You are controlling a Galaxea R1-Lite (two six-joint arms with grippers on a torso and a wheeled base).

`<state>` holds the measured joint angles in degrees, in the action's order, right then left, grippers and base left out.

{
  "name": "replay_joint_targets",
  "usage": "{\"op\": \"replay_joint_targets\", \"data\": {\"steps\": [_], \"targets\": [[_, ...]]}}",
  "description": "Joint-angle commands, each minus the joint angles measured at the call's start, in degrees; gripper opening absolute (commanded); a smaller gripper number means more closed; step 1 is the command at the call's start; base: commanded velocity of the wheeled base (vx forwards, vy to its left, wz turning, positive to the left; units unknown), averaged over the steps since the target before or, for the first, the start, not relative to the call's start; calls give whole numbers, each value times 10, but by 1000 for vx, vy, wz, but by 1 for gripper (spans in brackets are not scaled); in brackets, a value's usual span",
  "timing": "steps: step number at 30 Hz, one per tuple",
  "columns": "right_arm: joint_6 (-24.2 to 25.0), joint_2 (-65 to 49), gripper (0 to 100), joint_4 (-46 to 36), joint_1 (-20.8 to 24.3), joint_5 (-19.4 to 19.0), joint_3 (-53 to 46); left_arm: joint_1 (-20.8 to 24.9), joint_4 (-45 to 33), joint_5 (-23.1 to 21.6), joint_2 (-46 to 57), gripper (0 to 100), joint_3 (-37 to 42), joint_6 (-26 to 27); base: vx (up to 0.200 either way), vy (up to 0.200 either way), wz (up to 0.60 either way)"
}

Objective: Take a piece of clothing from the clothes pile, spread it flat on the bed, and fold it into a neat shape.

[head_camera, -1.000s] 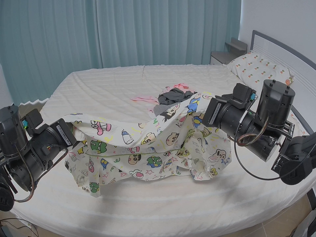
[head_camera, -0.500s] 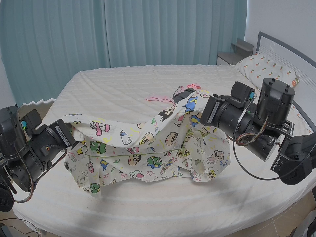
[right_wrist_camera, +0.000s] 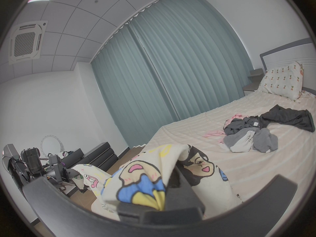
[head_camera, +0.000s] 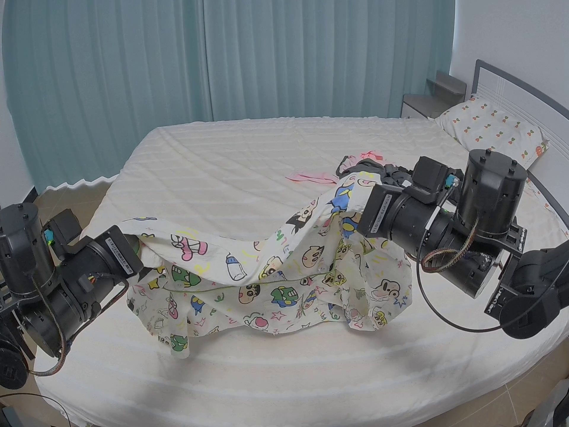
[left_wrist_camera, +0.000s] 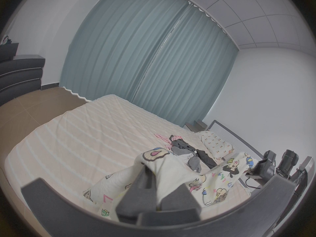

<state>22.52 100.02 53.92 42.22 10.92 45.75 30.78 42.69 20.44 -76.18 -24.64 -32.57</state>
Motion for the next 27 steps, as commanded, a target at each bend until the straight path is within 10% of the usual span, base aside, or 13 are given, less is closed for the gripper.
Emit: {"op": "replay_joint_targets", "data": {"steps": [1, 27], "targets": [[1, -1, 0, 0, 2, 1, -2, 8, -1, -1, -2, 0, 4, -3, 0, 0, 0], [20, -178, 0, -1, 48, -63, -135, 49, -2, 2, 76, 0, 52, 1, -154, 0, 0]]}}
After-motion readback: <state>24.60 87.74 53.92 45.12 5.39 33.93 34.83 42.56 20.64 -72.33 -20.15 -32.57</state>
